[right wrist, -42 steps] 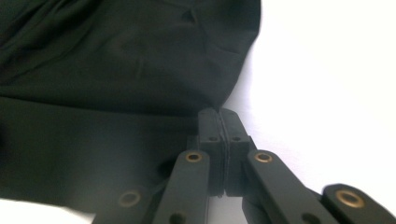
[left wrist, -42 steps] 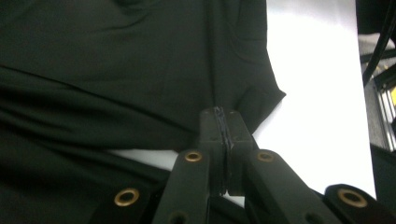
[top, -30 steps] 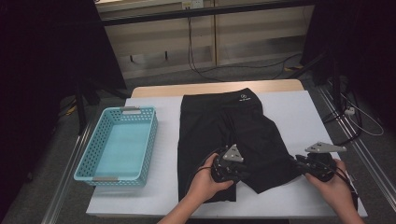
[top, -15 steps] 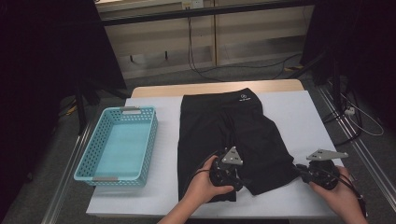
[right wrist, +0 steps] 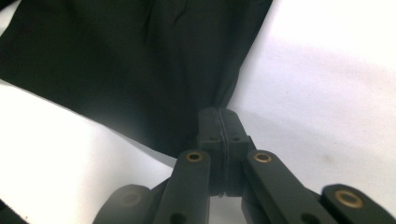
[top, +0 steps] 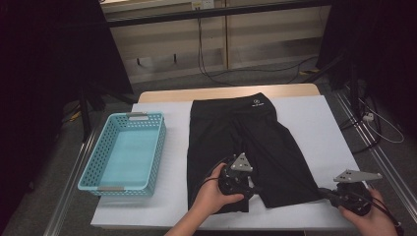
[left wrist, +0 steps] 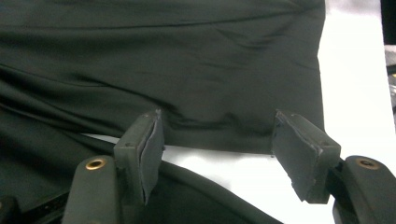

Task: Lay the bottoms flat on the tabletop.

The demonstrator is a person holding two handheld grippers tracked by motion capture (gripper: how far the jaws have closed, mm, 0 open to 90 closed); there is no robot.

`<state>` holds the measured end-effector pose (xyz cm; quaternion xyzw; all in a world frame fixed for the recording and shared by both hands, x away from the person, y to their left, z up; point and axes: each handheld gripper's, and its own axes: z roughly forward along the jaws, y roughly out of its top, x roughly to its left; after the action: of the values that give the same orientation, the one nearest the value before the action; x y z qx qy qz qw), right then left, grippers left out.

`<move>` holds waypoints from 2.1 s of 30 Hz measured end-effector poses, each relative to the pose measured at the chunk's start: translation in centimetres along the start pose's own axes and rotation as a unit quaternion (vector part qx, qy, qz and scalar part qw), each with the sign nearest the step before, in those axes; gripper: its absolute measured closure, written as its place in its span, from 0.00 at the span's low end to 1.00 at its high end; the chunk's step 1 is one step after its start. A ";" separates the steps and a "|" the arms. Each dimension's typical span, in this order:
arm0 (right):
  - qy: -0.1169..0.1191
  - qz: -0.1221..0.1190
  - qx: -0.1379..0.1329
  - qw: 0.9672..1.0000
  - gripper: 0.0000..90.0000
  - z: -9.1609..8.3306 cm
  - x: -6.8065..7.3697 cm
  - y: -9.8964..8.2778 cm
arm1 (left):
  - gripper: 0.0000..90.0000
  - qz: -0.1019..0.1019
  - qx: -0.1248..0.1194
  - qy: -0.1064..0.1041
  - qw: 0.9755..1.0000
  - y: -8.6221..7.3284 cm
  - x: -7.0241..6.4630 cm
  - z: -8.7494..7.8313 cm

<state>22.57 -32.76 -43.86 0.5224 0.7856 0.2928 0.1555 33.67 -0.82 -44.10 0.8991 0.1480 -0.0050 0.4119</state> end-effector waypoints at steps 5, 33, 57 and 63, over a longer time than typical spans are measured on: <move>-0.028 -0.021 -0.007 0.999 0.85 0.3 0.0 0.2 | 0.38 -0.004 0.000 0.004 1.000 -0.1 0.2 -0.1; -0.045 0.020 -0.048 0.998 1.00 1.8 -2.7 1.6 | 0.45 -0.026 0.005 0.030 0.999 -0.3 0.7 0.2; -0.057 -0.013 -0.070 0.996 0.63 2.3 -0.8 2.6 | 0.39 -0.034 0.001 0.051 0.998 0.1 0.6 1.0; -0.059 0.003 -0.072 0.996 0.68 2.0 -1.6 2.2 | 0.43 -0.043 -0.003 0.081 0.996 0.9 0.6 2.0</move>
<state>25.96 -32.97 -44.13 0.5290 0.7502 0.3173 0.2381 34.77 -2.70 -44.80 0.8881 0.2193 0.0510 0.4009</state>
